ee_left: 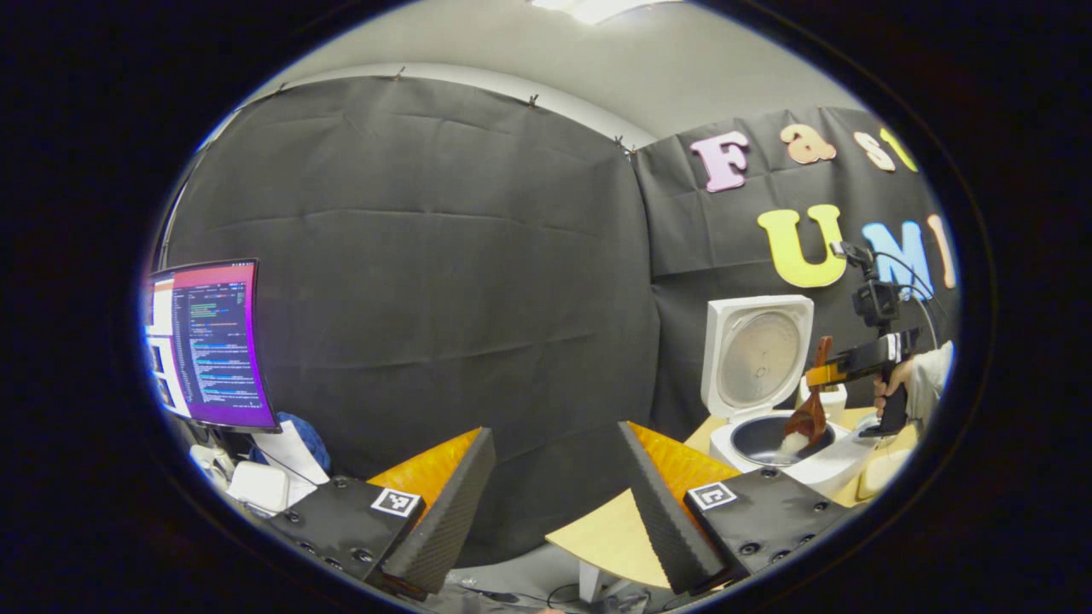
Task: Close the left gripper, press the button to open the rice cooker; take a wooden spoon from the chopstick holder with the right hand, scoop a spoonful of rice and pour it into the rice cooker, then put the wooden spoon back into the chopstick holder.
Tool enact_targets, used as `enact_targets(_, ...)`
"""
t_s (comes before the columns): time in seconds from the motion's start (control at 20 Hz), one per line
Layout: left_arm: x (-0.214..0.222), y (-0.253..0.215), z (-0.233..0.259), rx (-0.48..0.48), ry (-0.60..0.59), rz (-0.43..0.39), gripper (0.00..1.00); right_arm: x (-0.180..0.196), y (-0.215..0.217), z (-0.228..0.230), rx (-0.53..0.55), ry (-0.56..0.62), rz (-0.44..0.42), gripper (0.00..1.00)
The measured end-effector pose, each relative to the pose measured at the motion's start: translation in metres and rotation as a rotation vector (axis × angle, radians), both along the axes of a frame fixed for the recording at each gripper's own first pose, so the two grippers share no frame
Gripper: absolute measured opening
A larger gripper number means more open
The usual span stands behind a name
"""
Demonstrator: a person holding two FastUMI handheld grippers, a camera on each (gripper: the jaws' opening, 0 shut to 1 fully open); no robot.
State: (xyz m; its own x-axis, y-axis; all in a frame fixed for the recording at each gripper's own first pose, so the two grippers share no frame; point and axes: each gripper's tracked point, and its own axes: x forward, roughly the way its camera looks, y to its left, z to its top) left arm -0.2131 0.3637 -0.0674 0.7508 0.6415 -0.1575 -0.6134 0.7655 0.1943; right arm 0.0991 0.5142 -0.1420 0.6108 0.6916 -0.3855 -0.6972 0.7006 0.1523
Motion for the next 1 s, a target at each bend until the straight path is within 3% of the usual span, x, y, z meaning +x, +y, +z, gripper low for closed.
enact_targets(0.25, 0.004, 0.000, 0.001, 0.002, -0.008, -0.009, 0.93, -0.001, -0.003, 0.023, -0.124, -0.244, 0.066, 0.09)
enact_targets(0.3, 0.006, 0.000, 0.002, 0.004, -0.009, -0.011, 0.98, -0.002, -0.004, 0.027, -0.132, -0.277, 0.066, 0.09)
enact_targets(0.35, 0.008, -0.002, 0.004, 0.007, -0.011, -0.012, 0.92, -0.003, -0.005, 0.030, -0.137, -0.308, 0.065, 0.09)
enact_targets(0.4, 0.011, -0.002, 0.004, 0.009, -0.012, -0.014, 1.00, -0.003, -0.009, 0.034, -0.139, -0.332, 0.064, 0.09)
enact_targets(0.45, 0.013, -0.003, 0.005, 0.010, -0.014, -0.016, 0.98, -0.003, -0.005, 0.034, -0.140, -0.348, 0.063, 0.09)
enact_targets(0.75, 0.027, -0.016, 0.019, 0.019, -0.038, -0.049, 0.96, -0.004, -0.005, 0.042, -0.021, -0.309, 0.059, 0.09)
enact_targets(1.0, 0.059, -0.044, 0.036, 0.022, -0.071, -0.121, 0.94, -0.002, -0.016, 0.055, 0.044, -0.297, -0.015, 0.09)
